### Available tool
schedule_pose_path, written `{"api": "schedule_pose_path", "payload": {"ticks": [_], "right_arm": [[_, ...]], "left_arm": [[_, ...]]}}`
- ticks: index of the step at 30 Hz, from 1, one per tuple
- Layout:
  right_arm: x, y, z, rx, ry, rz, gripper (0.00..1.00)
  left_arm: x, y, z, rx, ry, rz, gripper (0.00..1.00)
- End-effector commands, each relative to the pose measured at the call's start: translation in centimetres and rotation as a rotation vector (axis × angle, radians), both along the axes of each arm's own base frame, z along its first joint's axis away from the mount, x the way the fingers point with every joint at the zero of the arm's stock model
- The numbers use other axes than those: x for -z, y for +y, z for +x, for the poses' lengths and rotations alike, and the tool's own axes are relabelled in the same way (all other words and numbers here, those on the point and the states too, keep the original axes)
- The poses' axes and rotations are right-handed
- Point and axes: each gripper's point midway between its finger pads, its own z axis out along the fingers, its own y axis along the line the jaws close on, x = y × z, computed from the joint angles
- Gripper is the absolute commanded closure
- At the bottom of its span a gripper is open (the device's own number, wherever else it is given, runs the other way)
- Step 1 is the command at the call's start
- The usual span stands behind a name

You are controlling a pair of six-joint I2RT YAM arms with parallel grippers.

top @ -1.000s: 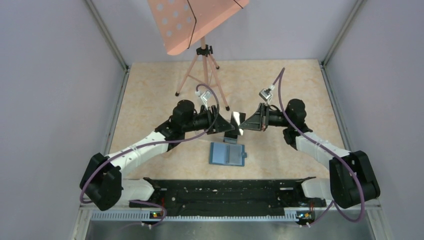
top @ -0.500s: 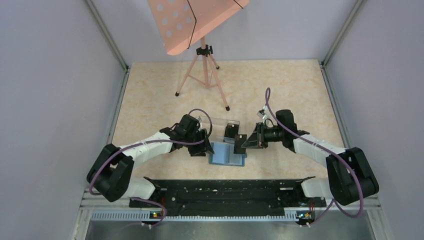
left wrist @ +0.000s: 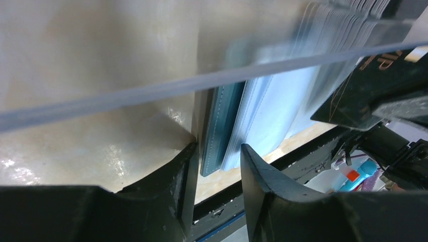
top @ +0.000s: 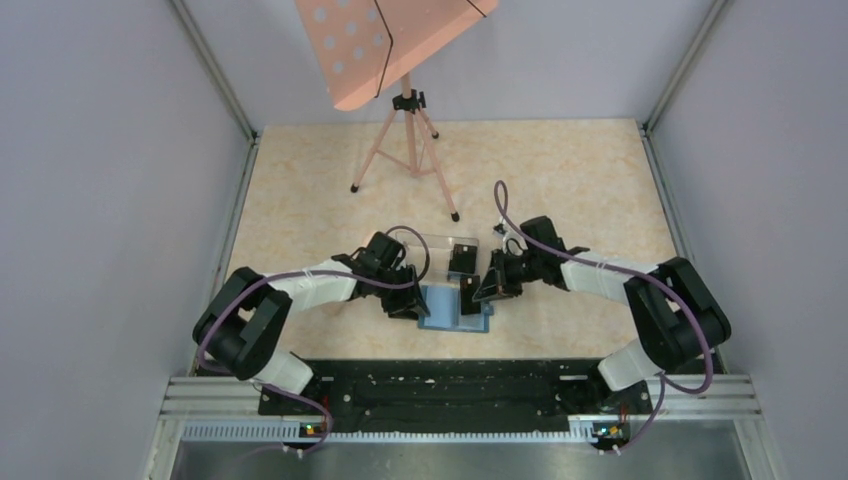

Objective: Put the credit cards into the card holder
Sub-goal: Insert the credit card into the card holder.

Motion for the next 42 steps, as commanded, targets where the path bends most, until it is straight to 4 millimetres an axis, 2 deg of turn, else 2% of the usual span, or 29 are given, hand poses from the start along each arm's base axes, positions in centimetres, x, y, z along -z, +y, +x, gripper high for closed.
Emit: {"api": "schedule_pose_path", "payload": {"ticks": [1,6,10,14,18,22,25,30,42], "right_arm": [[-0.2,0.2,4.1,0.041,-0.123,-0.091,1.0],[-0.8,0.9,6.4,0.073,-0.151,-0.098,1.0],[-1.2,-0.3,7.1,0.116,-0.146,-0.064,1.0],[-1.7,-1.8,6.3,0.146,-0.134,-0.024,1.0],[-1.4,-2.3,4.5,0.143,-0.118,-0.016,1.0],[-0.9,-2.8,3.1,0.142,-0.108,-0.015,1.0],[-1.1,-2.4,2.8,0.133,-0.106,0.025,1.0],[-1.0,-2.3,3.0,0.14,-0.105,0.033,1.0],[0.8,-1.8,2.8,0.143,-0.044,0.061,1.0]], "left_arm": [[0.5,-0.3,0.5,-0.009,-0.001,0.004,0.59],[0.5,-0.7,0.6,-0.019,0.009,-0.015,0.6],[0.5,-1.5,0.6,-0.038,0.031,-0.045,0.62],[0.4,-2.6,0.6,-0.052,0.035,-0.078,0.71],[0.6,-3.4,0.5,-0.061,0.048,-0.109,0.82],[1.1,-3.4,0.2,-0.068,0.062,-0.099,0.85],[1.6,-3.1,0.0,-0.075,0.07,-0.088,0.88],[1.9,-3.2,-0.2,-0.072,0.079,-0.081,0.99],[2.5,-3.4,-0.4,-0.06,0.09,-0.07,1.0]]}}
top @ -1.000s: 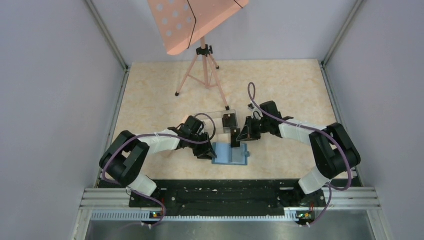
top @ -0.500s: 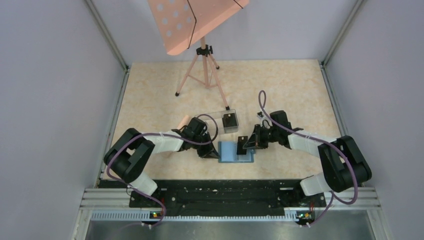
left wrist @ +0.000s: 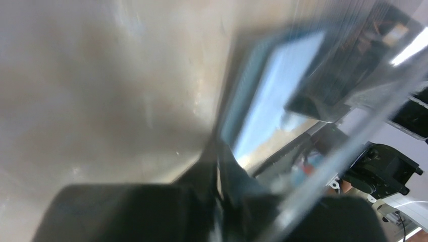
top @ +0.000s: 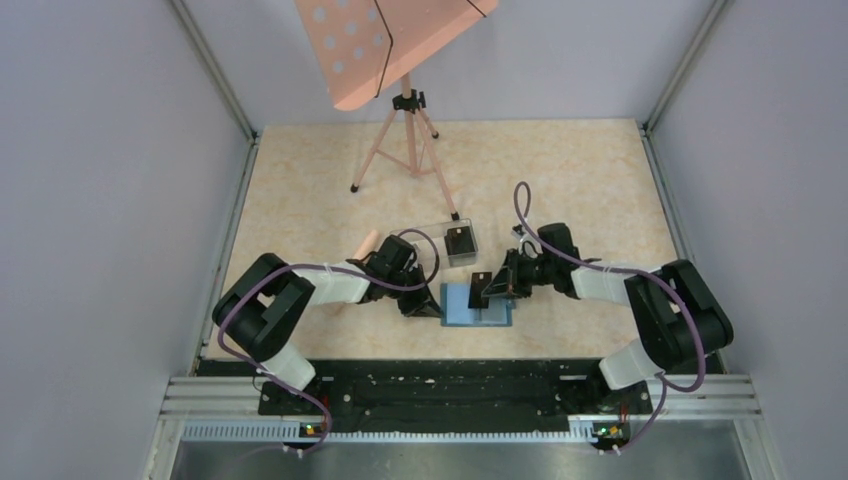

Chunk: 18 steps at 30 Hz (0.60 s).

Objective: Put the credit cards into the card holder
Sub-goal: Insert the credit card into the card holder.

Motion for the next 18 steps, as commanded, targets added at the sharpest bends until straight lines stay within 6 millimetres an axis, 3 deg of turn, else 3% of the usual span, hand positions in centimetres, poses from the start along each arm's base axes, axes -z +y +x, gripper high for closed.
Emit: {"api": "schedule_pose_path", "payload": {"ticks": [1,18], "right_arm": [[-0.2,0.3,0.1,-0.009,-0.024,0.031,1.0],[0.5,-1.9,0.8,0.06,-0.038,-0.046,1.0]], "left_arm": [[1.9,0.8,-0.8,0.003,0.024,0.072,1.0],[2.4,0.8,-1.0,0.006,0.033,0.087,1.0]]}}
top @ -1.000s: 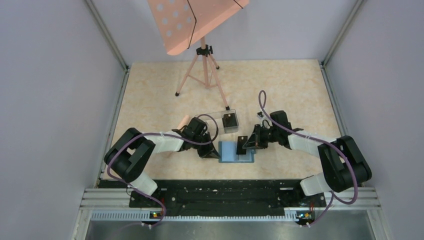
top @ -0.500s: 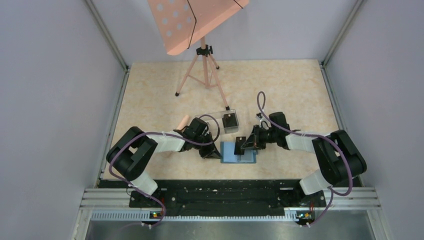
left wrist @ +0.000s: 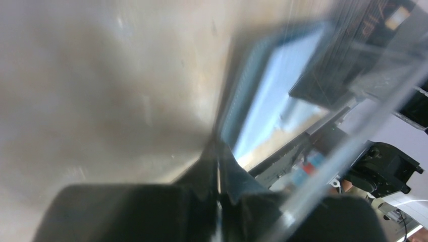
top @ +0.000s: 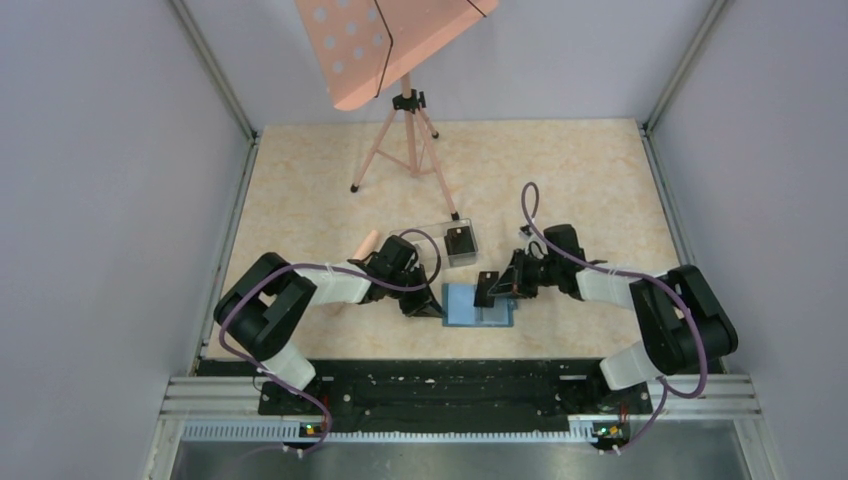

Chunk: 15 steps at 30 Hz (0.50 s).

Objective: Put the credit cards into the card holder
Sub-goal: Insert the credit card into the card holder.

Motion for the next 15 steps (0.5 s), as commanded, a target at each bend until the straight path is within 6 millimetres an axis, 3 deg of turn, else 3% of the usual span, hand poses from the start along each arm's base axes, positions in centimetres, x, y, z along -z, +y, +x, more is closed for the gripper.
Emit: {"api": "schedule_pose_path", "payload": {"ticks": [1,15], "right_arm": [[-0.2,-0.3,0.4,-0.004,-0.039,-0.002,1.0],[0.3,1.0,-1.8,-0.019,0.07,0.155,1.0]], "left_arm": [[2.4,1.2,-1.0,0.0,0.034,0.096,1.0],[2.6,0.8,-1.0,0.017,0.04,0.103,1.0]]}}
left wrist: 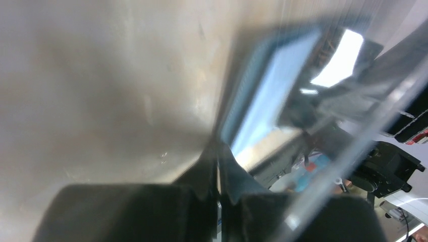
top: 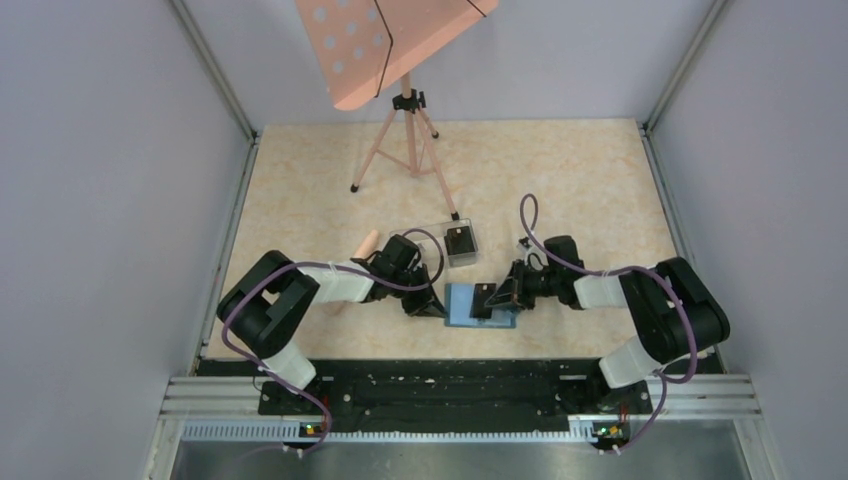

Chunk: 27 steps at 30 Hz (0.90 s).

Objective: Put the credit cards into the card holder
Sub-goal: Insert the credit card into the card holder.

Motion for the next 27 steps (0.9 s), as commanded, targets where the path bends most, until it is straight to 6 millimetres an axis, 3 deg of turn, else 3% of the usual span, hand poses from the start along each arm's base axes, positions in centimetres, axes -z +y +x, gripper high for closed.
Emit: {"api": "schedule_pose_path", "payload": {"ticks": [1,7,27], "right_arm": [[-0.7,0.4,0.1,-0.002,-0.013,0.059,1.0],[-1.0,0.3,-0.6,-0.004,0.009,0.067,1.0],[0.8,0.4,-1.7,-0.077,0.104,0.028,1.0]], "left_arm": [[2.6,1.3,-1.0,0.003,0.039,0.106,1.0],[2.6,1.1,-1.0,0.004,0.038,0.108,1.0],[2.6,0.5,-0.7,0.031,0.035,0.112,1.0]]}}
